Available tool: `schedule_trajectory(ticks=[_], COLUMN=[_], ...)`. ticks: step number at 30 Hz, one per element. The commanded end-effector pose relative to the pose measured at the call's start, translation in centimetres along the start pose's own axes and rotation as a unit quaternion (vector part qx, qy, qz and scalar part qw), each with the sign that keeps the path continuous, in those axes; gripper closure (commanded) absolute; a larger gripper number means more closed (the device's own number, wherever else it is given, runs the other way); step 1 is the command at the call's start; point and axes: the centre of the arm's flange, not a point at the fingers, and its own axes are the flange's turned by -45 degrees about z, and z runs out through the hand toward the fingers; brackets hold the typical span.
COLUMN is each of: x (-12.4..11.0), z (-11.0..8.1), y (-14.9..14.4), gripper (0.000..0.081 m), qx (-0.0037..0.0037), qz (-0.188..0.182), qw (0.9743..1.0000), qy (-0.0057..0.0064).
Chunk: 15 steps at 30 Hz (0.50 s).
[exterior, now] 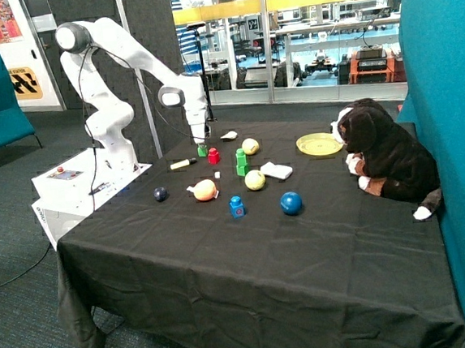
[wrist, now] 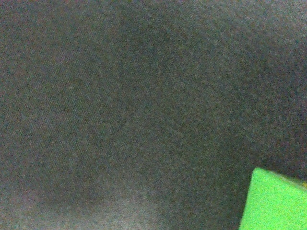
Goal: Stack green blocks
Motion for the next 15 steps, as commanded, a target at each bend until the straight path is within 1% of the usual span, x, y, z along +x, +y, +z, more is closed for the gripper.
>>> schedule_trajectory(ticks=[1, 5, 9, 10, 12, 15], x=[0.09, 0.0, -0.07, -0.08, -0.12, -0.15], z=[-0.01, 0.05, 0.09, 0.11, 0.14, 0.17], y=[0.36, 0.48, 0.54, 0.56, 0.62, 0.72], gripper=[0.0624, 0.0643, 0.0679, 0.0701, 0.0772, 0.0804], qx=[0.00115, 0.00115, 0.00114, 0.00114, 0.00114, 0.00114], qz=[0.007, 0.009, 0.011, 0.012, 0.013, 0.015], qw=[1.0, 1.0, 0.9999, 0.9999, 0.9999, 0.9999], qy=[-0.0019, -0.0019, -0.0019, -0.0019, -0.0019, -0.0019])
